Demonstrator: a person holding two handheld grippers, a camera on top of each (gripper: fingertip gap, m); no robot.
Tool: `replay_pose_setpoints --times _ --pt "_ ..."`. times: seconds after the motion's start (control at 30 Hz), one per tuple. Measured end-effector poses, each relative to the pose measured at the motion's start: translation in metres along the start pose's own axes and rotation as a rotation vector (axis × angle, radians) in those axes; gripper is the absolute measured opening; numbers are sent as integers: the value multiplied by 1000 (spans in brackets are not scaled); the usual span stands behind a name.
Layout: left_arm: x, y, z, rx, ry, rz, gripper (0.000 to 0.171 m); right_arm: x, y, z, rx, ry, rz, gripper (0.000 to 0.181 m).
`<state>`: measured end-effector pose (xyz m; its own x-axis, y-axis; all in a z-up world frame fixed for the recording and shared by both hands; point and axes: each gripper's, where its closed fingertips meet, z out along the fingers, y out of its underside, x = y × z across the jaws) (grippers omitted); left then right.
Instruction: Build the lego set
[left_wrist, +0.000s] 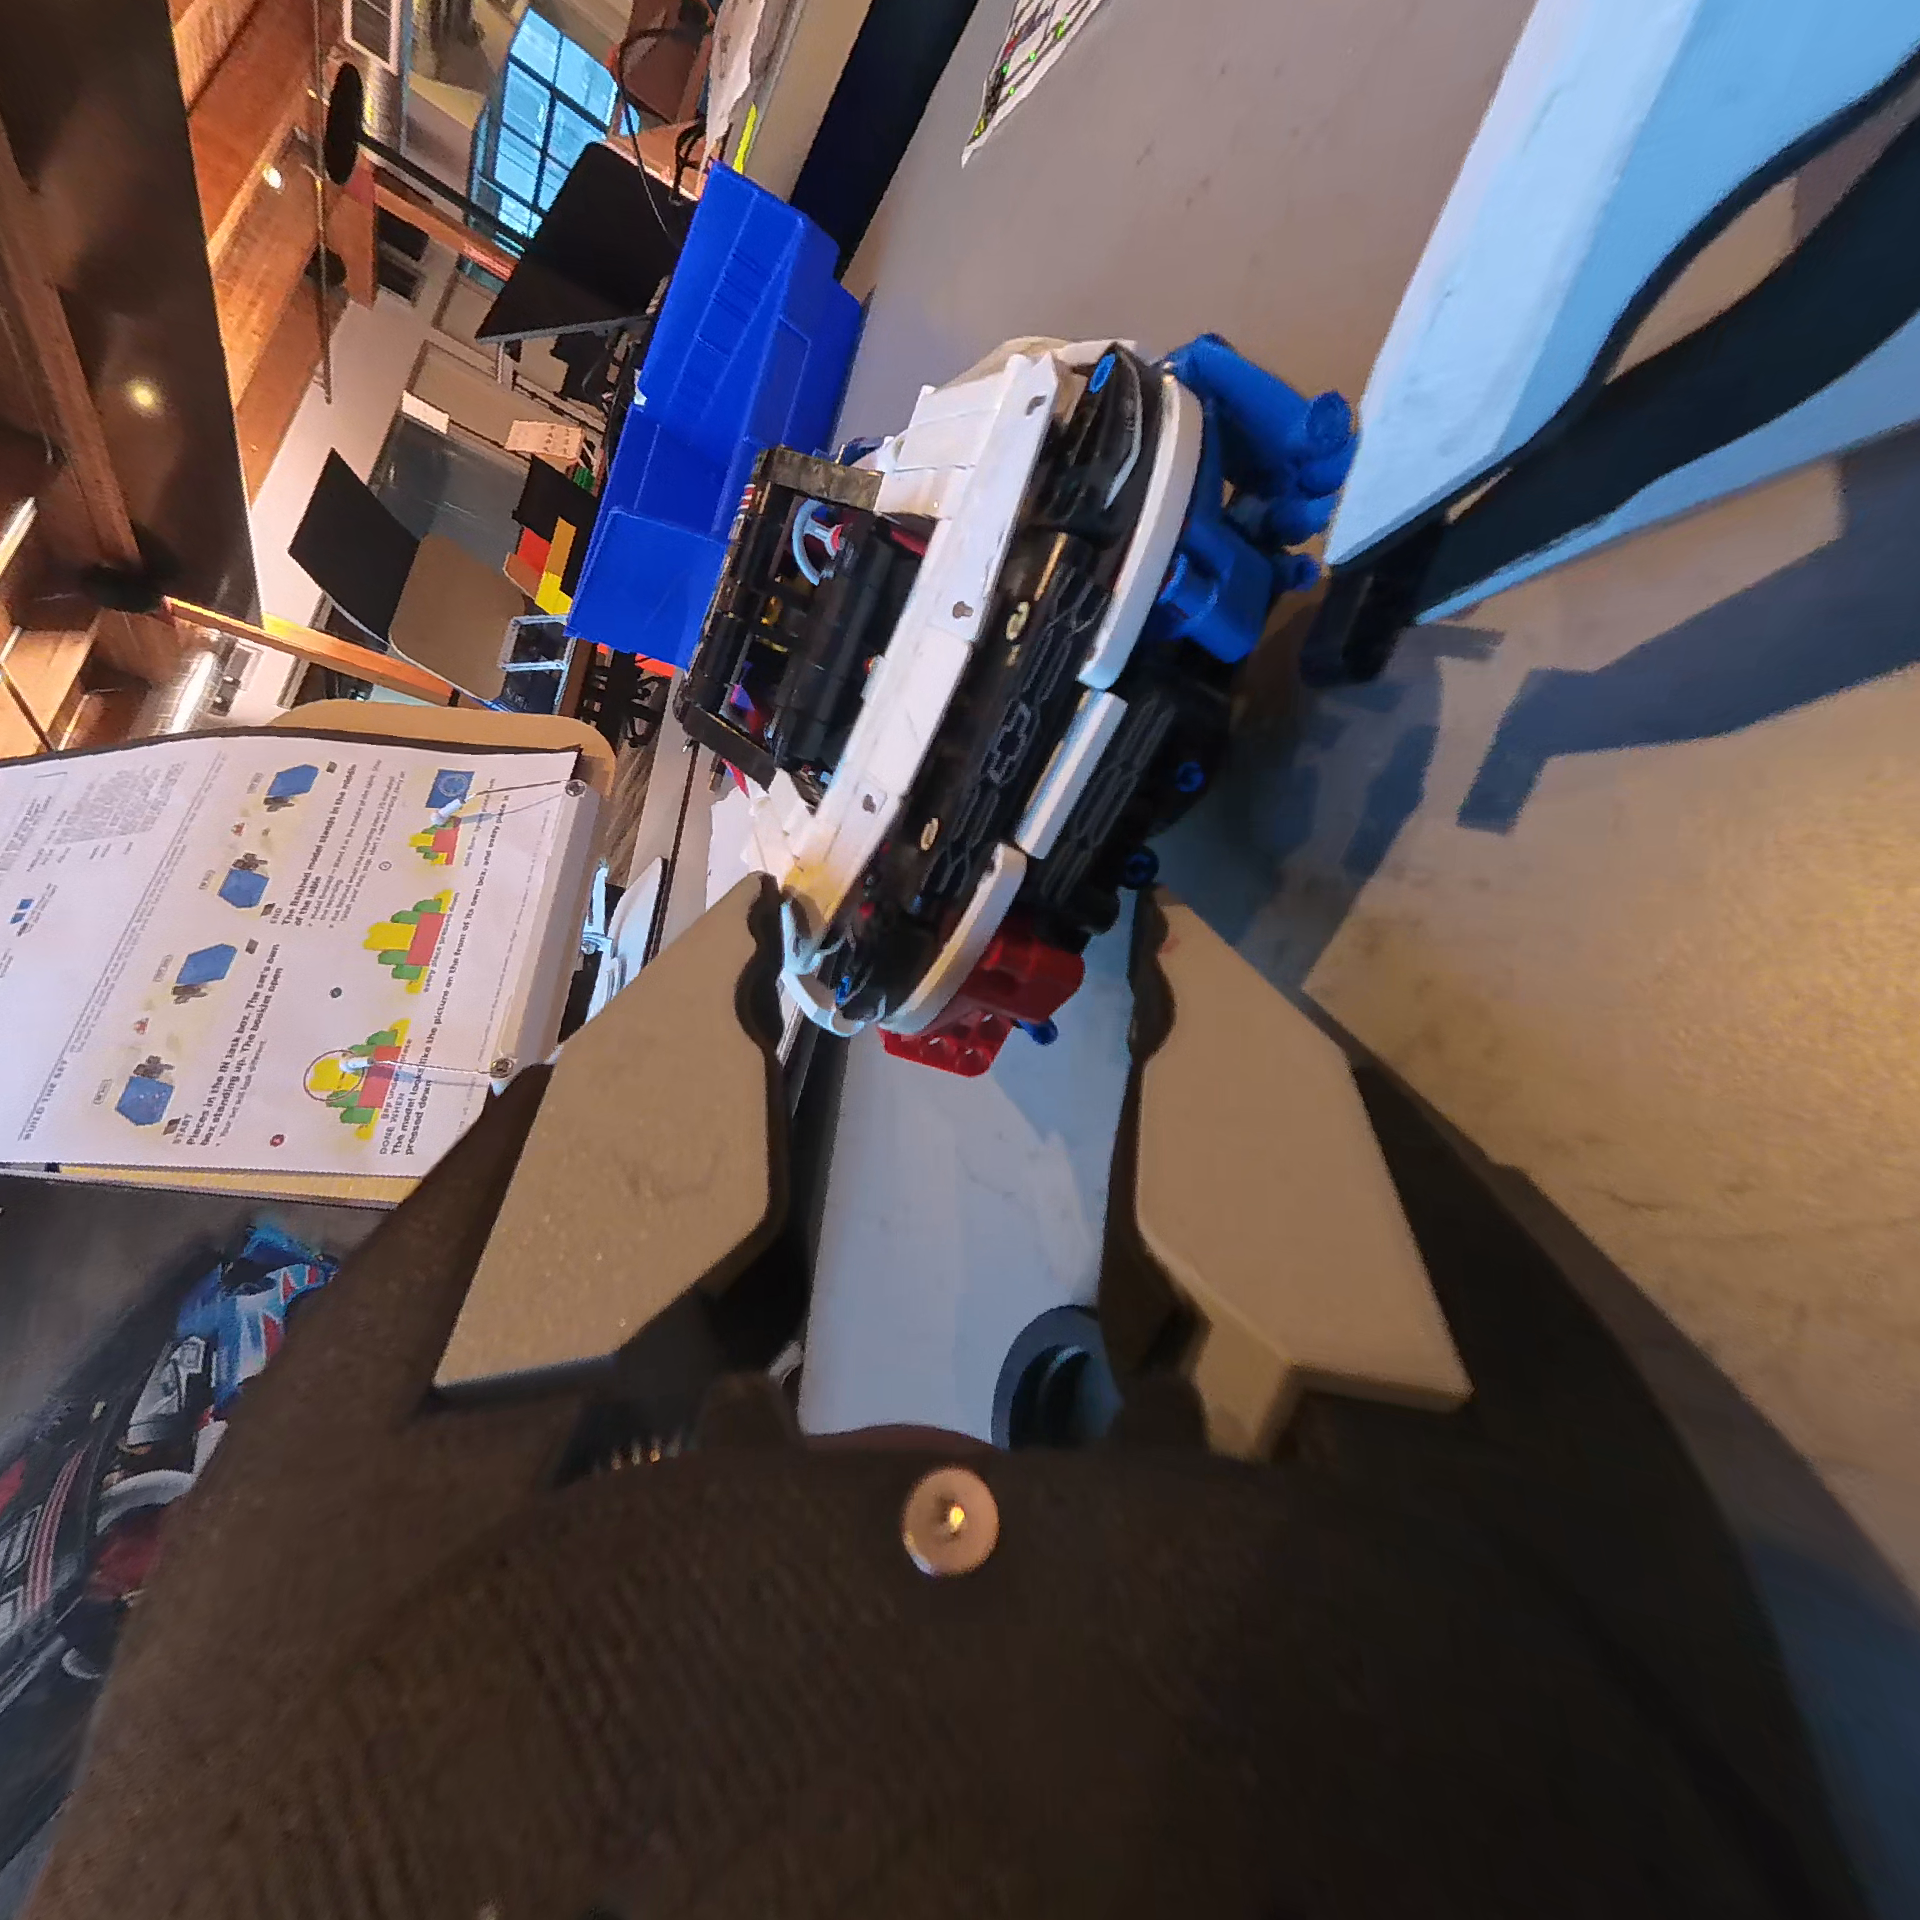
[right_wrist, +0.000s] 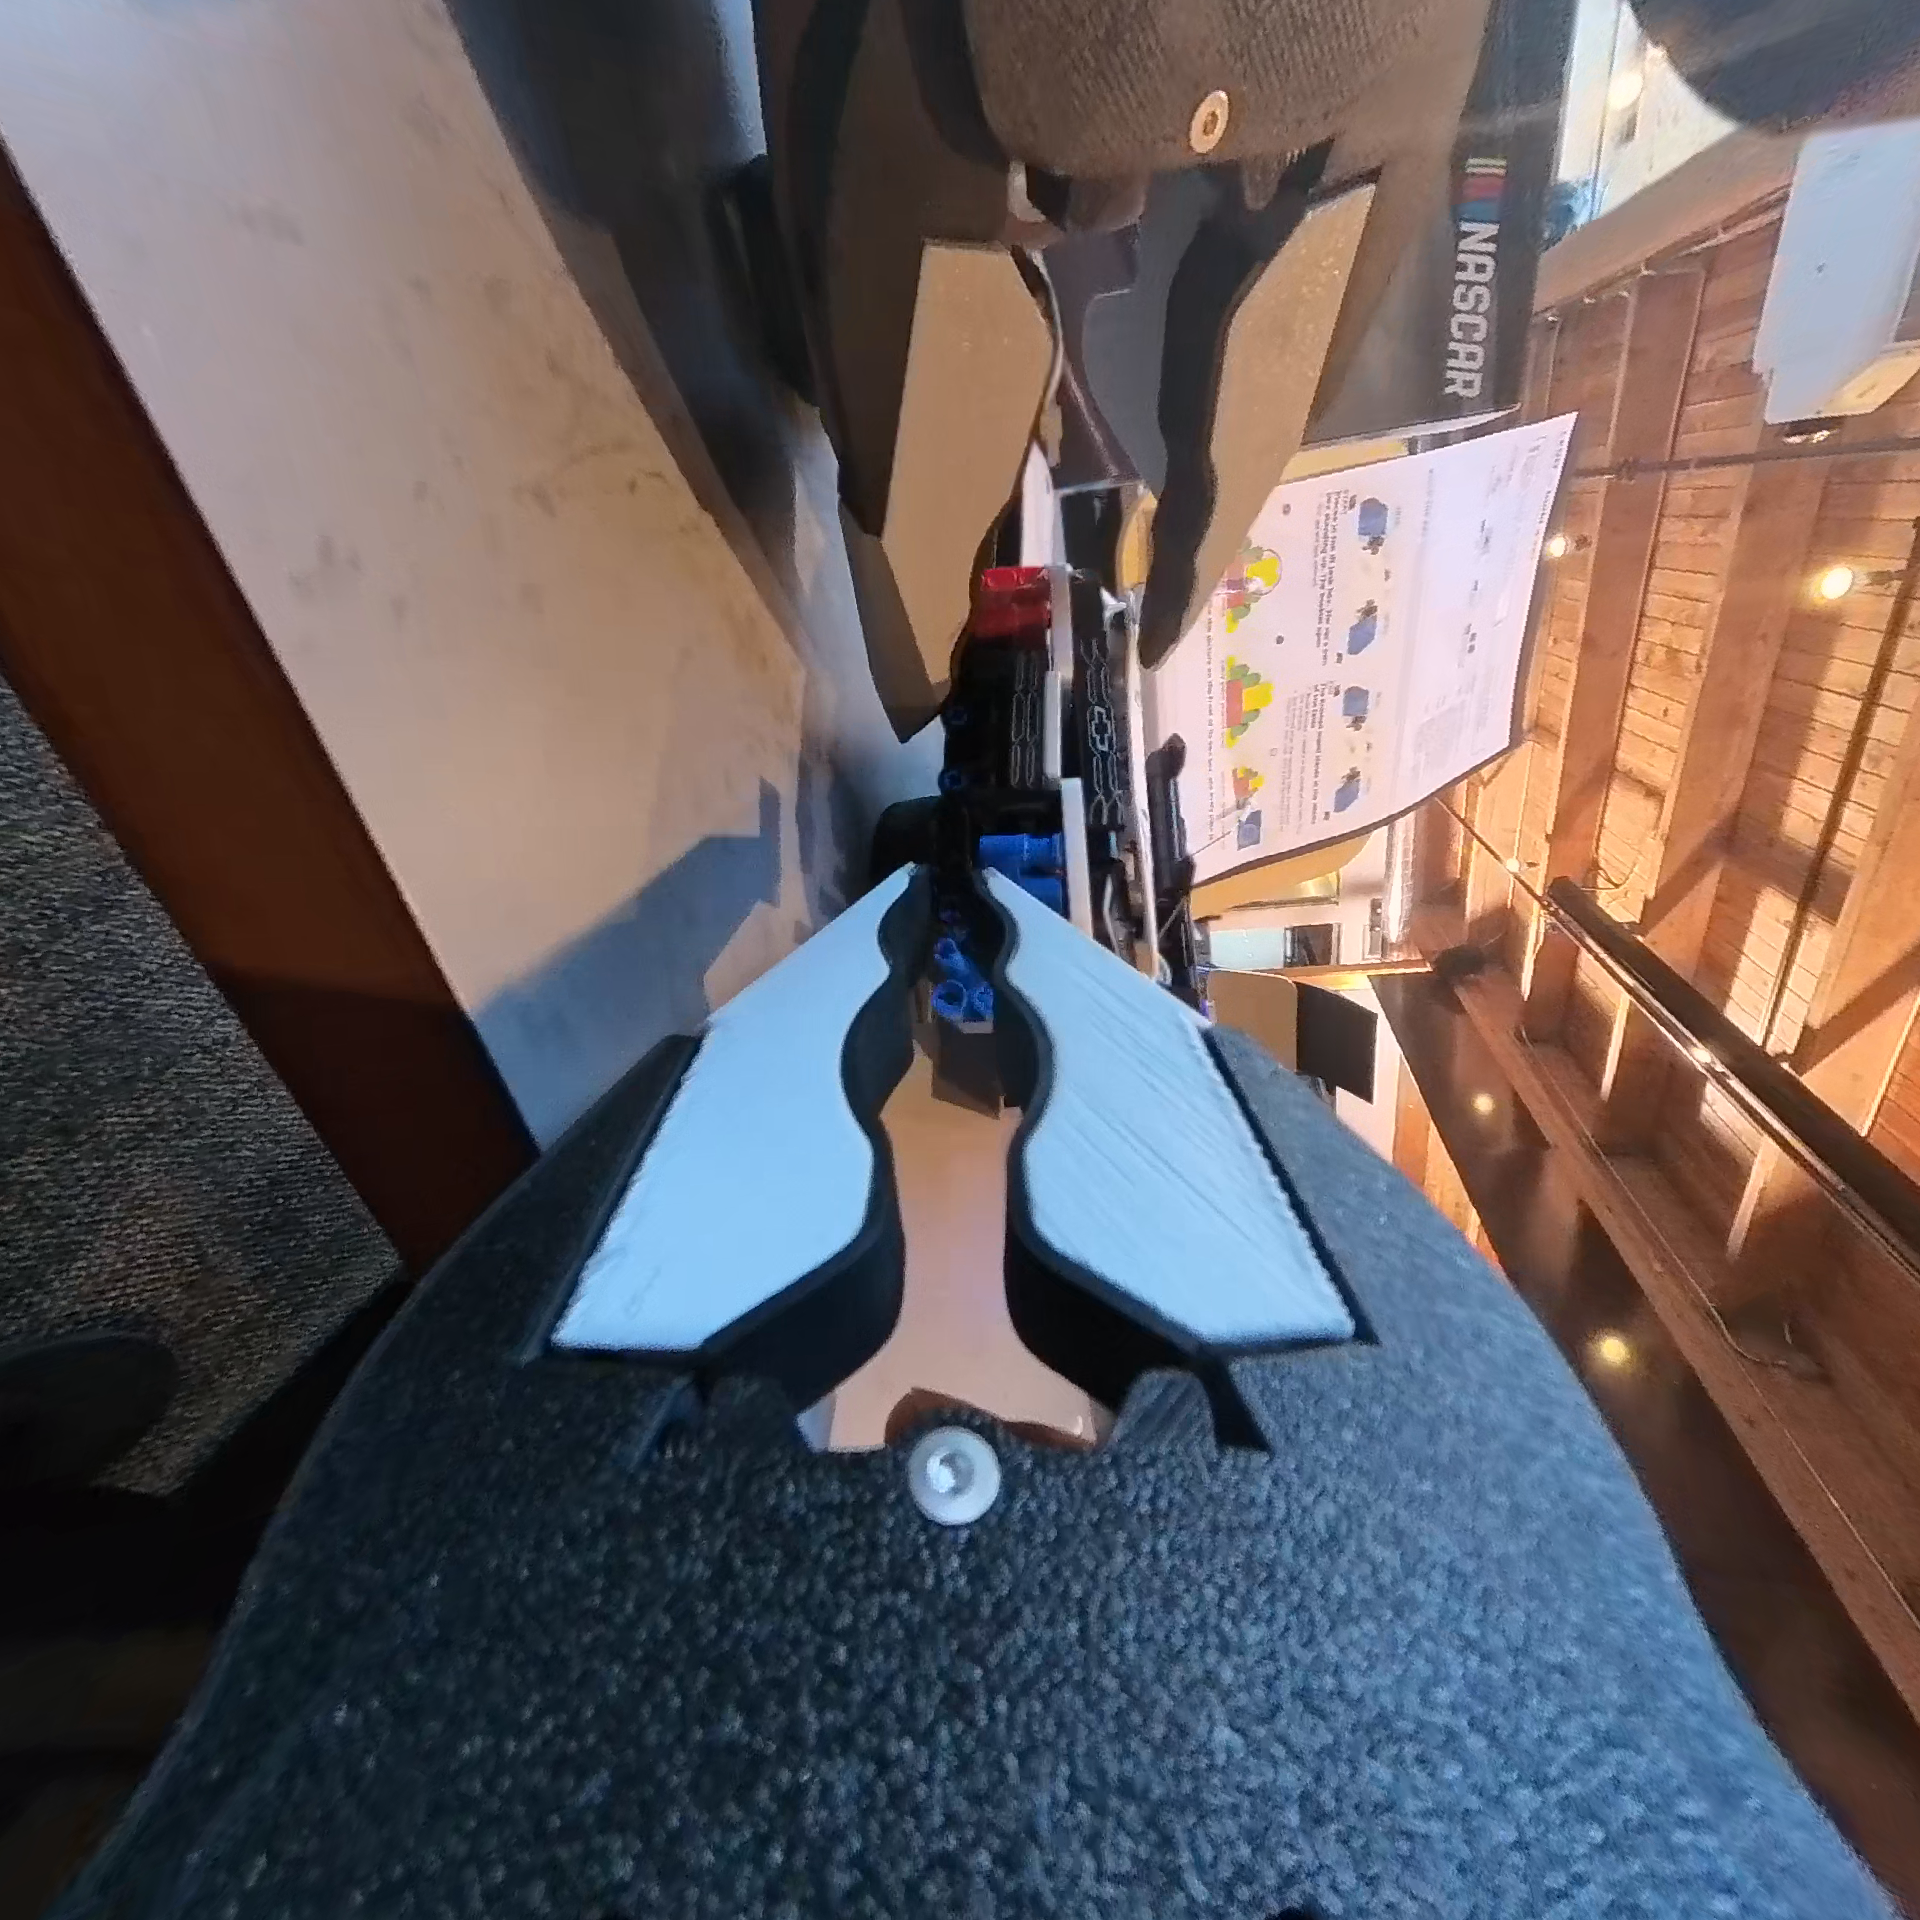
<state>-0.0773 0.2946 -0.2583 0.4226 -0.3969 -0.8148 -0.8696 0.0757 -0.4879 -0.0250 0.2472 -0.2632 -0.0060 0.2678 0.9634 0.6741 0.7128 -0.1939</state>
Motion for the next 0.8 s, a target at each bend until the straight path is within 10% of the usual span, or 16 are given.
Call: replay_pose_setpoints --times 0.5,0.8 --pt "-1 0 -4 32 14 -92 64 6 13 -18 133 -116 101 8" --pt "-4 6 -25 85 50 -233 63 77 108 -23 59 -39 545 8"
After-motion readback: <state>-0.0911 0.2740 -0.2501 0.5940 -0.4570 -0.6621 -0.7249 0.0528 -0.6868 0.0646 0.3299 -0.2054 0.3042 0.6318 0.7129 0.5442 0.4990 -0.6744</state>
